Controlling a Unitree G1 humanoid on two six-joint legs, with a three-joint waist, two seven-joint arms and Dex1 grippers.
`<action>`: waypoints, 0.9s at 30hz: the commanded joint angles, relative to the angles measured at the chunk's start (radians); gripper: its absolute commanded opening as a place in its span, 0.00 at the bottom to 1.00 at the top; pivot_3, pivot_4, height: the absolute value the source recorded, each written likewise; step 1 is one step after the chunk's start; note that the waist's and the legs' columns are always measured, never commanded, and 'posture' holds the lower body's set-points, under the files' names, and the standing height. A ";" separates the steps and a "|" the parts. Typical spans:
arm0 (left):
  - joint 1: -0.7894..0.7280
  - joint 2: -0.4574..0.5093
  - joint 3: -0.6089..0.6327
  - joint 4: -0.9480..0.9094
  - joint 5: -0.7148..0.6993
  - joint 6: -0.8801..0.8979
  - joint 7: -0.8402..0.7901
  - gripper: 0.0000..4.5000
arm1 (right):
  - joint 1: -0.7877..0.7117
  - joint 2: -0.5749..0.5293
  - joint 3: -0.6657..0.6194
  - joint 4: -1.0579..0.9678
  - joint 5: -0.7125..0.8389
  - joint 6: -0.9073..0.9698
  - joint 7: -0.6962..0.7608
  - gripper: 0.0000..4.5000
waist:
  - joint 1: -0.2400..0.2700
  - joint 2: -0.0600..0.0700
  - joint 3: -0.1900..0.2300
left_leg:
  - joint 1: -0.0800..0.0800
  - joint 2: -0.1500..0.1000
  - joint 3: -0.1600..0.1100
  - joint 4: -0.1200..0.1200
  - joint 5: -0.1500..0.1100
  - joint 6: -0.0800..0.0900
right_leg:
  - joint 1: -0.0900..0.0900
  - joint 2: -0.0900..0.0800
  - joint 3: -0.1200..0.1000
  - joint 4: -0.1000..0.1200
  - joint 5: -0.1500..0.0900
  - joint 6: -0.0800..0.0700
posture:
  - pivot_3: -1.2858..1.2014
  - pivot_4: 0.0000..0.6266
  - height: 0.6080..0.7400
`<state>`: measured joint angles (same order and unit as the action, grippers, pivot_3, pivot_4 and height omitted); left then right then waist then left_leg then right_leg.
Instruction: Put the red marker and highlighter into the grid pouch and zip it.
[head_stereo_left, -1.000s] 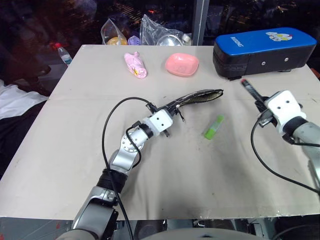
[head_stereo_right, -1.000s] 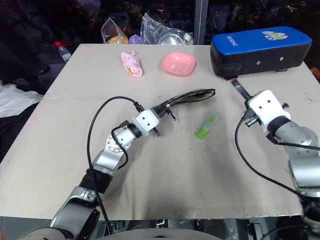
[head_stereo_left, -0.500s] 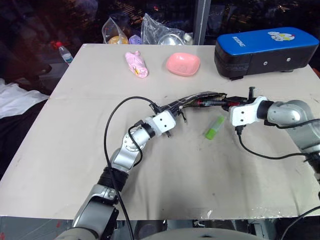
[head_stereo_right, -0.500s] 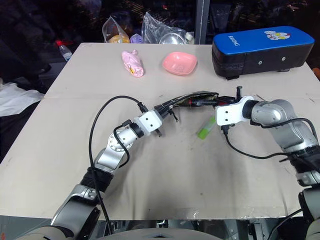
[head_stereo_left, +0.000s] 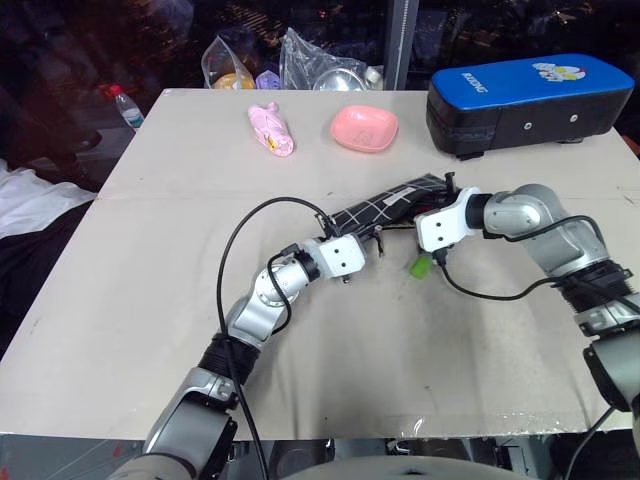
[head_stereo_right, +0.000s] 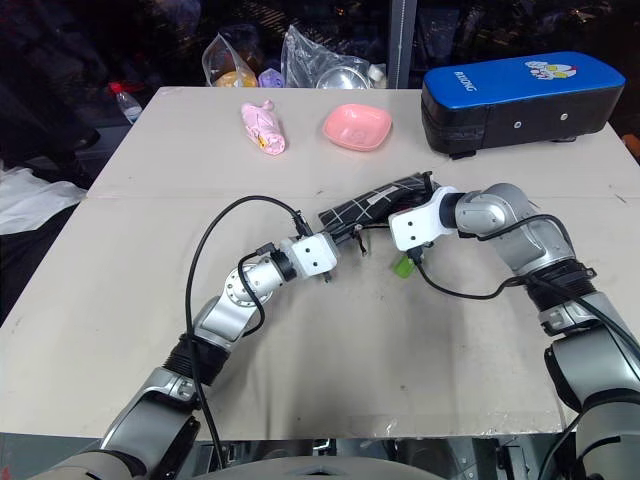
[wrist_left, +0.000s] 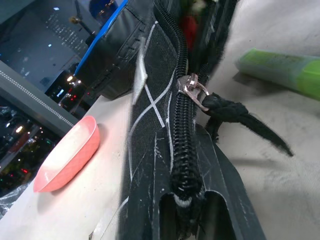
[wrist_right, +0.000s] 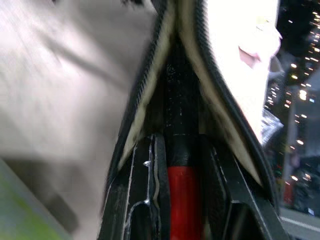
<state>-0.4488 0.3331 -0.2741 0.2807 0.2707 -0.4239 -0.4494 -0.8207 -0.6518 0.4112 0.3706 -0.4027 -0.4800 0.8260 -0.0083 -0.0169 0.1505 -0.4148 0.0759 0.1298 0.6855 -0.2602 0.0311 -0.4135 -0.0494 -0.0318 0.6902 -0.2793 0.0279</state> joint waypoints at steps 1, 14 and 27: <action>0.007 -0.001 0.035 -0.059 -0.022 0.028 0.024 0.00 | -0.032 -0.011 -0.074 -0.073 0.079 -0.013 0.001 0.58 | -0.001 0.000 0.000 | 0.000 0.000 0.000 0.000 0.000 0.000 | 0.000 0.000 0.000 0.000 0.000 0.000 | 0.52 0.24 0.83; 0.010 0.011 0.116 -0.035 -0.054 0.111 0.069 0.00 | 0.397 0.080 -0.409 -0.776 0.462 1.131 -0.146 0.99 | 0.019 0.000 0.000 | 0.000 0.003 -0.004 0.001 0.000 0.000 | -0.001 -0.001 0.000 0.004 0.000 0.000 | 0.52 0.24 0.83; 0.007 0.011 0.113 -0.024 -0.060 0.109 0.047 0.00 | 0.487 0.648 -0.442 -0.928 0.378 1.784 -0.698 0.99 | 0.019 0.000 -0.001 | -0.002 -0.001 -0.009 0.001 0.000 0.000 | -0.002 0.000 -0.001 0.005 0.000 0.000 | 0.52 0.24 0.83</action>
<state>-0.4279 0.3428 -0.1668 0.2664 0.2309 -0.3088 -0.4001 -0.3108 -0.0217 -0.0085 -0.5402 -0.0273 1.2653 0.1613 0.0104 -0.0166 0.1496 -0.4166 0.0749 0.1209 0.6862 -0.2603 0.0312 -0.4155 -0.0492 -0.0325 0.6947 -0.2793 0.0275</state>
